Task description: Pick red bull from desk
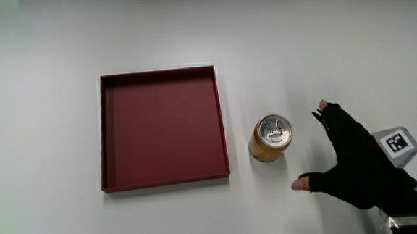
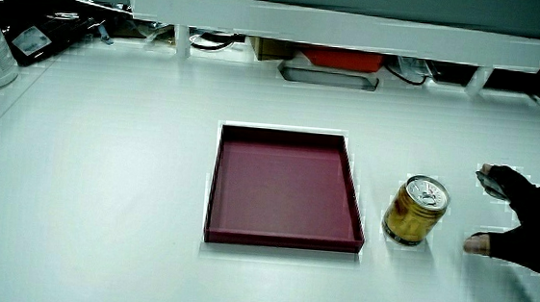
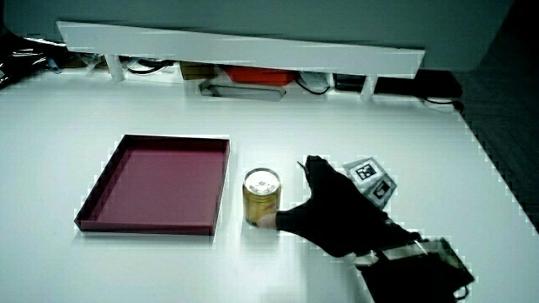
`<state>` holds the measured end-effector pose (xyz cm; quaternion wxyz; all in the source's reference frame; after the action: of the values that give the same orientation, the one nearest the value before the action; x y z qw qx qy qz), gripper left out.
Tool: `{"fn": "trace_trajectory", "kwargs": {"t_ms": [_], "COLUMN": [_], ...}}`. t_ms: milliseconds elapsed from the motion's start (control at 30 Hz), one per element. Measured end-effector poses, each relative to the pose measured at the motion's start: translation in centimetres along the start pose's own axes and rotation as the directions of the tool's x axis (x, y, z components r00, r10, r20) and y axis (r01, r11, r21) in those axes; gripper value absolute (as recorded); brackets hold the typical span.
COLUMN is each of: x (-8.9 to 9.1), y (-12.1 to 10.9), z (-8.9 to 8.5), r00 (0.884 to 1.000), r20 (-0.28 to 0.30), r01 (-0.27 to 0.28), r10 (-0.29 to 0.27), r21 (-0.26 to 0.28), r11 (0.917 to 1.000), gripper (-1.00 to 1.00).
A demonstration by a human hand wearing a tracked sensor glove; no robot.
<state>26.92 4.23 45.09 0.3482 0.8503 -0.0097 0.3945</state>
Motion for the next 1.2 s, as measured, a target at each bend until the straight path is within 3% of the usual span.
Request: {"fn": "trace_trajectory", "kwargs": {"t_ms": [100,133,200,367,467,567,667,867,933,1133,1200], "x": [0.4,0.5,1.0,1.1,0.9,0.8,1.0,1.0,1.2,1.8,1.9], "y": [1.2,1.8,2.9,4.6,5.4,5.8,6.4,6.4,6.4,6.5,6.6], "z": [-0.5,-0.7,-1.1,-2.0,-2.6,-3.0,-3.3,-3.4,-3.3,-3.2,-3.3], "r00": [0.996,0.995,0.993,0.981,0.976,0.974,0.969,0.965,0.964,0.942,0.943], "r20": [-0.065,-0.102,-0.103,-0.183,-0.202,-0.221,-0.234,-0.253,-0.250,-0.305,-0.303], "r01": [0.051,0.003,-0.061,-0.065,-0.087,-0.052,-0.094,-0.087,-0.107,-0.137,-0.129], "r10": [-0.053,-0.005,0.060,0.057,0.077,0.039,0.080,0.071,0.094,0.138,0.134], "r21": [-0.024,-0.019,-0.012,-0.037,-0.041,-0.052,-0.051,-0.049,-0.037,0.028,0.034], "r11": [0.9984,0.9998,0.9980,0.9972,0.9954,0.9973,0.9942,0.9950,0.9935,0.9903,0.9910], "gripper": [0.00,0.00,0.00,0.00,0.00,0.00,0.00,0.00,0.00,0.27,0.36]}}
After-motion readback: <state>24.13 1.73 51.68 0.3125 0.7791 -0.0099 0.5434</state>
